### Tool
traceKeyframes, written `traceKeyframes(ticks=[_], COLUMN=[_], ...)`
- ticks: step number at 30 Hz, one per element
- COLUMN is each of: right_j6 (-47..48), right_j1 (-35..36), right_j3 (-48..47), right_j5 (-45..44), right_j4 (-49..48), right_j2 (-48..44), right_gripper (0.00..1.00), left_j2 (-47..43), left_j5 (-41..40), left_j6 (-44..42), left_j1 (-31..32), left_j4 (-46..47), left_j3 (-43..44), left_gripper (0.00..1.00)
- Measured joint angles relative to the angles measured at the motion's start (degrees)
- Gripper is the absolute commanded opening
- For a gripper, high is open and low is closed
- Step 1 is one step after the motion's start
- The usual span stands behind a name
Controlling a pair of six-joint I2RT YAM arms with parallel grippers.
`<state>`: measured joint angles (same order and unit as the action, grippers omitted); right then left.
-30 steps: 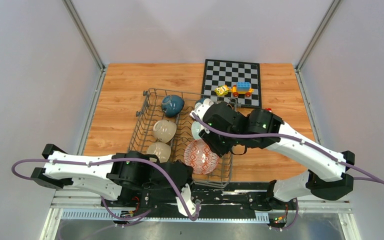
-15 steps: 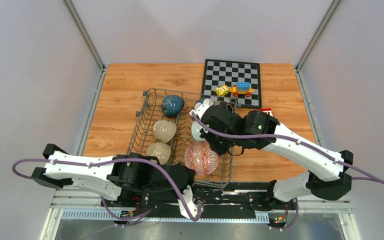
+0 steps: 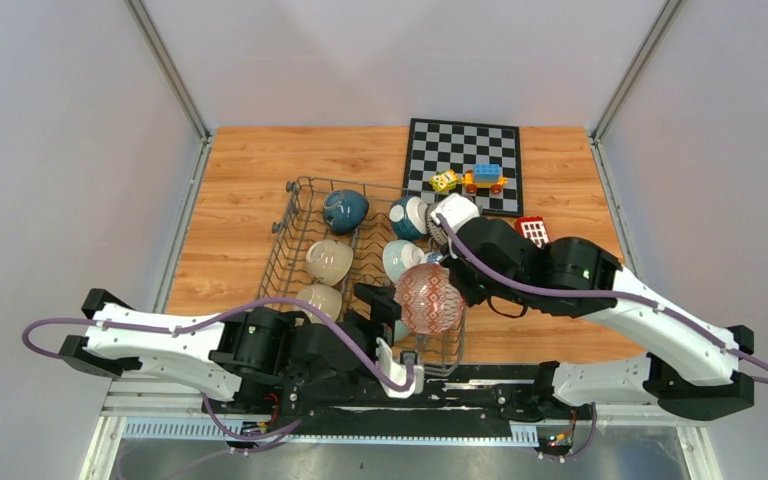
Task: Unload the bowls from the dish rack
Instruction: Place the bowl at the center of the board.
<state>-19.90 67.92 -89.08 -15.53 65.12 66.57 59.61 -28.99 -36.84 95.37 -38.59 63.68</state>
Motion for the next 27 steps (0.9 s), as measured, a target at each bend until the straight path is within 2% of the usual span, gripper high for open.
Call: traceKeyframes(ticks=[4,7,9,10,14,17,21,27], right_j6=[-1.4,-2.5,-3.4,-3.8,-6.0,-8.2,-11.8,-15.5], right_j1=[0.0,0.0,-0.2,-0.5,-2.1,-3.7,-5.6,-8.2], right_j3=[4.0,6.8,8.4,9.1,12.3,14.7,17.1,18.7], right_j5=[-7.4,-12.9,-15.9,-17.1,-20.6,-21.3,-20.6,-18.1], right_j4=[-0.7,-0.7,-1.0,-1.3,-3.6,-5.4,-7.9,-9.5], right_j2=[-3.8,-5.9,-7.1,-7.7,-10.4,-11.2,-9.7,-7.1], right_gripper=[0.0,0.0,0.0,0.0,0.0,0.0,0.0,0.0], left_j2=[-2.3,-3.8,-4.4,-4.4,-1.8,2.5,8.9,12.9], left_j5=[-9.8,-11.3,-9.7,-8.4,-3.6,1.0,6.3,7.8], left_j6=[8.0,17.8,25.3,31.3,52.0,68.0,83.3,92.5], left_j1=[-0.6,-4.6,-9.9,-15.0,-28.0,-34.3,-36.5,-36.9], left_j4=[6.0,9.7,11.9,13.4,14.4,14.0,10.4,3.7], left_j3=[-2.4,-3.7,-3.9,-3.8,-1.2,1.2,3.1,4.1], left_gripper=[1.0,1.0,1.0,1.0,1.0,1.0,1.0,1.0])
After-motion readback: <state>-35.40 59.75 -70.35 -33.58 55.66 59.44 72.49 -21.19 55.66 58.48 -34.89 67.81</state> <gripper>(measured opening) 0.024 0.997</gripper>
